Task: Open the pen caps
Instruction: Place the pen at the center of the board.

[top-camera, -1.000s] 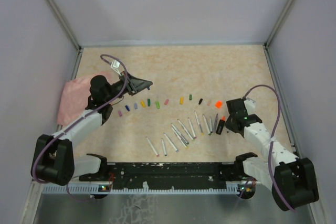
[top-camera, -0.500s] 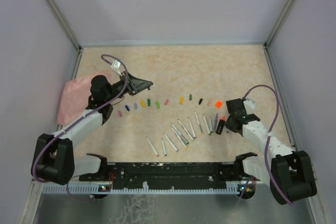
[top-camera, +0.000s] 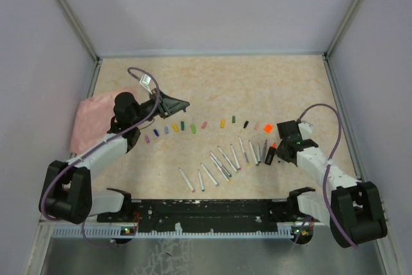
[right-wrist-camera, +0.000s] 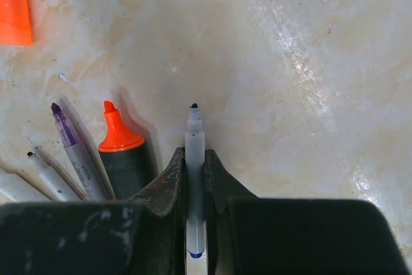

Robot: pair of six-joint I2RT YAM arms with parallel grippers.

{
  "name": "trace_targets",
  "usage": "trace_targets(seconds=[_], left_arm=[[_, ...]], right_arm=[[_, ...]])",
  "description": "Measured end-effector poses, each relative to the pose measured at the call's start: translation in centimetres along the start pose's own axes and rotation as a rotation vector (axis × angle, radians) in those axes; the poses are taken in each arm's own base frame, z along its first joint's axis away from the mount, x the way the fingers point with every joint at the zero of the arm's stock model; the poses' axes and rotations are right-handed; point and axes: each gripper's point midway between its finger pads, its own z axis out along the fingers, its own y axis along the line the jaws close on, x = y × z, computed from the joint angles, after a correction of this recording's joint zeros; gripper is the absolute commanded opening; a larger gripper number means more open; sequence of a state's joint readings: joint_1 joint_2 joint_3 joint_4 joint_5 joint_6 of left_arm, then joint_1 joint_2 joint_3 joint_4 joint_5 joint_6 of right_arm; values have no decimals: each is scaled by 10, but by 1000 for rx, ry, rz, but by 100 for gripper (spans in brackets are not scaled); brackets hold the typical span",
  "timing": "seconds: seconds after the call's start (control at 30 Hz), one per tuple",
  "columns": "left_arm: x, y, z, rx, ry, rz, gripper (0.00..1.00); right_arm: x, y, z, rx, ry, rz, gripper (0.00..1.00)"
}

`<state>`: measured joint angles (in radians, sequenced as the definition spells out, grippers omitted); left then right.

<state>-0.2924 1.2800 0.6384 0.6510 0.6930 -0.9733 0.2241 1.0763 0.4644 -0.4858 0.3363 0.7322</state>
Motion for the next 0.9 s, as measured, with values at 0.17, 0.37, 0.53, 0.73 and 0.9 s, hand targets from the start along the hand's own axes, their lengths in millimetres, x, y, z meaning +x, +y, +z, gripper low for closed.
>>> trace_targets(seconds=[0.17,0.37,0.53,0.73,0.9], left_arm=[[1,0,1,2,4,-1,0],[2,0,1,2,4,-1,0],[2,-1,1,2,5,-1,0],[2,-1,1,2,5,-1,0],[2,-1,1,2,5,-1,0]], right_arm=[[-1,1,0,-6,-3,-3,4],[0,2,0,-12,3,-4,8],[2,3,1,-17,9,-2,12],[2,3,1,-19,9,4,12],[2,4,1,-21,9,8,21]])
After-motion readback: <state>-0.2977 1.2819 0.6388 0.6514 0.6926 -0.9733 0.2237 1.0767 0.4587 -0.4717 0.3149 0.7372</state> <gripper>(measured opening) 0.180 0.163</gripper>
